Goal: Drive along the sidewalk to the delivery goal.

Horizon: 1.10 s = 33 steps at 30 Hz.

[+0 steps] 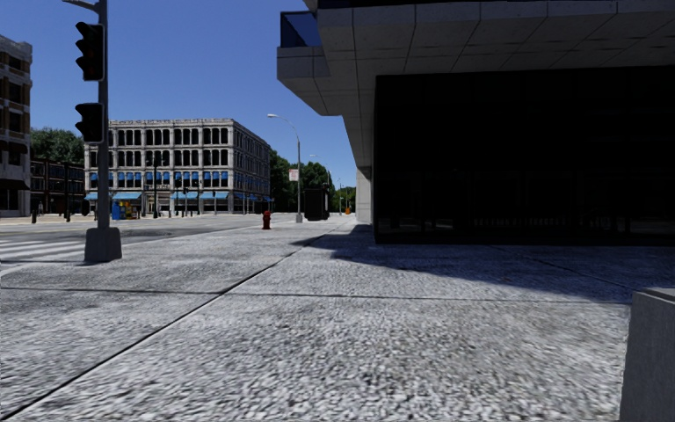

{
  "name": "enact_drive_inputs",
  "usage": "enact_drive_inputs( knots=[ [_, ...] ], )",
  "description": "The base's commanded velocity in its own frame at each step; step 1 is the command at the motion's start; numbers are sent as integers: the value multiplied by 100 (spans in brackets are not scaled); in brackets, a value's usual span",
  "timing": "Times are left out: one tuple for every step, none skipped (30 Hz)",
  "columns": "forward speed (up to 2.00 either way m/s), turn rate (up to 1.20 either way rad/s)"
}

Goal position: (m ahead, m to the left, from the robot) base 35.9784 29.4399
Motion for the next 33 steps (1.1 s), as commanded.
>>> enact_drive_inputs(
  knots=[
    [150, 0],
    [150, 0],
    [150, 0],
    [150, 0],
    [150, 0],
    [150, 0],
    [150, 0],
    [151, 0],
    [151, 0],
    [151, 0],
    [151, 0],
    [151, 0],
    [151, 0],
    [152, 0],
    [152, 0],
    [152, 0],
    [152, 0],
    [152, 0],
    [153, 0],
    [153, 0],
    [153, 0],
    [153, 0],
    [153, 0],
    [153, 0],
    [153, 0],
    [153, 0],
    [155, 0],
    [200, 0],
    [200, 0],
    [200, 0],
    [200, 0],
    [200, 0],
    [200, 0]
  ],
)
